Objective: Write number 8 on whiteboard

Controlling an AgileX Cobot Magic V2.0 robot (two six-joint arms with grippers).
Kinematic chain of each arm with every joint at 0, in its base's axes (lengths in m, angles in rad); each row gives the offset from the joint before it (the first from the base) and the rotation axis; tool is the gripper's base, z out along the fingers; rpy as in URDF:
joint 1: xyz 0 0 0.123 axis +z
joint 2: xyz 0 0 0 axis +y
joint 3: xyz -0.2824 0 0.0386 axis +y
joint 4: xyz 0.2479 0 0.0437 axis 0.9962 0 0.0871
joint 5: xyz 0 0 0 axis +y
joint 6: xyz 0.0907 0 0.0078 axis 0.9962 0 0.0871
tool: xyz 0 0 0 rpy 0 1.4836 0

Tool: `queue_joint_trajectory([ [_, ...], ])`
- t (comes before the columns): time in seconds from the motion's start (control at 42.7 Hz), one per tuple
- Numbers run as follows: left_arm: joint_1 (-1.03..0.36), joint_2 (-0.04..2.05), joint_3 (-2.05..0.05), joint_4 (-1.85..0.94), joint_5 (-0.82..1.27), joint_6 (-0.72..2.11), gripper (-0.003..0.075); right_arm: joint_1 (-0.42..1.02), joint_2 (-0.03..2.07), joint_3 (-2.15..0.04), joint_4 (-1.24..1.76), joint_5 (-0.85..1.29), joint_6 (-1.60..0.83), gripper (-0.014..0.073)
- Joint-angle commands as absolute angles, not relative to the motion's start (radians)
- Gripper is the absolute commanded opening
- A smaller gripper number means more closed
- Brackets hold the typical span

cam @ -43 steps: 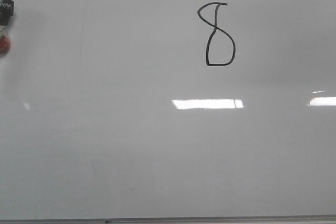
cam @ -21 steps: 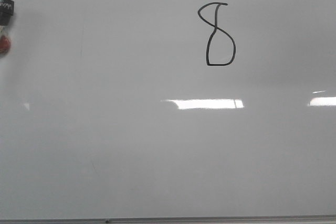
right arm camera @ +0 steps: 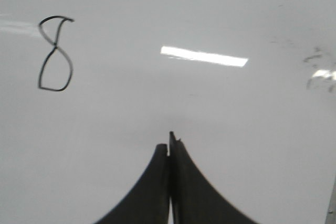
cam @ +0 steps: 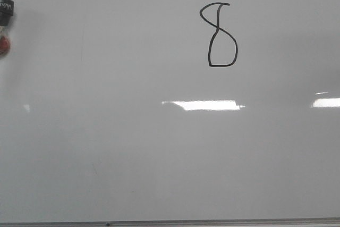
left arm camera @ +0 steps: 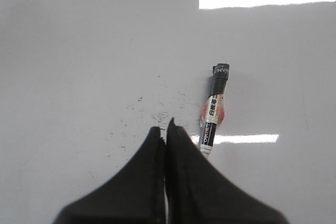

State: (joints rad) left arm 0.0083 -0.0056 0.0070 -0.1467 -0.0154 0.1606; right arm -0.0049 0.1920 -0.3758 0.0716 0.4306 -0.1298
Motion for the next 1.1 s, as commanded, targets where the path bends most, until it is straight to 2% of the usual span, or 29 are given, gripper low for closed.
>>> queue_joint_trajectory([
  [0.0,0.000,-0.020,0.021,-0.155,-0.098,0.162,-0.0021,-0.066,0.114,-0.275,0.065,0.184,-0.135,-0.0069],
  [0.328,0.000,-0.020,0.021,-0.155,-0.098,0.162,-0.0020,-0.081,-0.029,0.028,0.066,-0.077,-0.135,-0.0069],
  [0.421,0.000,-0.020,0.021,-0.155,-0.098,0.162,-0.0020,-0.079,-0.029,0.022,0.066,-0.036,-0.135,-0.0069],
  [1.077,0.000,-0.020,0.021,-0.155,-0.098,0.162,-0.0020,-0.063,-0.029,0.025,0.067,-0.101,-0.085,-0.0069],
])
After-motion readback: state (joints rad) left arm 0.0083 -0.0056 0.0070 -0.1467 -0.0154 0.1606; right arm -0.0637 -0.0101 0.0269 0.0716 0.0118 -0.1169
